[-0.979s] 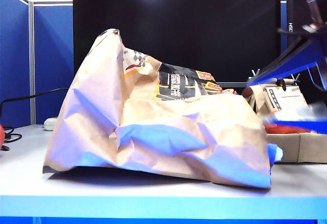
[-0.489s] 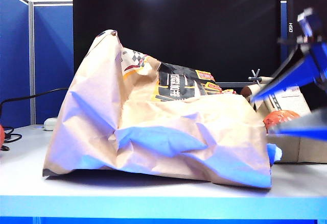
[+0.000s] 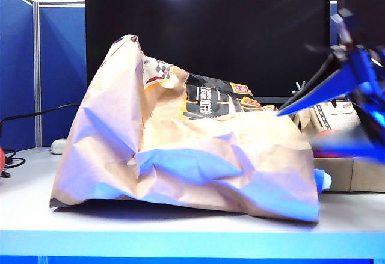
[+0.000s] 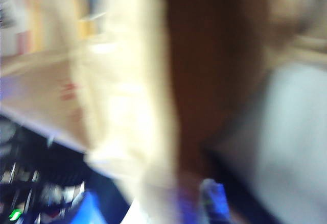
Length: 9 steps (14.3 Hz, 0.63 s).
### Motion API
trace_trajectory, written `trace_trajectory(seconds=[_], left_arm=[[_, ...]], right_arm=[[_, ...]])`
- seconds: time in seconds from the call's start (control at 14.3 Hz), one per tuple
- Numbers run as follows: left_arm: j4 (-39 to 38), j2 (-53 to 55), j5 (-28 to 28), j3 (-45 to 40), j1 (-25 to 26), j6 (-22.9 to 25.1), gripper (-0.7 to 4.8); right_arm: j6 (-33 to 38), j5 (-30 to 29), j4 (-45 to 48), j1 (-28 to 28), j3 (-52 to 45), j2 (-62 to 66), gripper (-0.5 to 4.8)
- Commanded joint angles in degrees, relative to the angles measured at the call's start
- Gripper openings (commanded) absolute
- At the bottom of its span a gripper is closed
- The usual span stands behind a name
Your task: Open the paper bag and put two oranges into the paper bag.
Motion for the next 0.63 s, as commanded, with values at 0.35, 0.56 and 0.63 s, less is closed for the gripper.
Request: trace_trajectory(seconds=[0.35, 0.56, 0.63], left_arm=[[-0.4, -5.0, -8.8, -6.8, 2.0, 0.1, 1.98], [-0.4, -12.0, -10.0, -13.0, 2.0, 0.1, 1.98], [-0.4, -14.5, -12.2, -15.8, 2.0, 0.0, 1.98]], right_arm=[[0.0, 3.1, 3.9, 3.8, 7.3, 0.8, -0.05], [-4.8, 0.9, -6.9, 3.8, 16.3, 0.8, -0.05], [-6.8, 1.3, -10.9, 3.6, 17.2, 0.8, -0.04]])
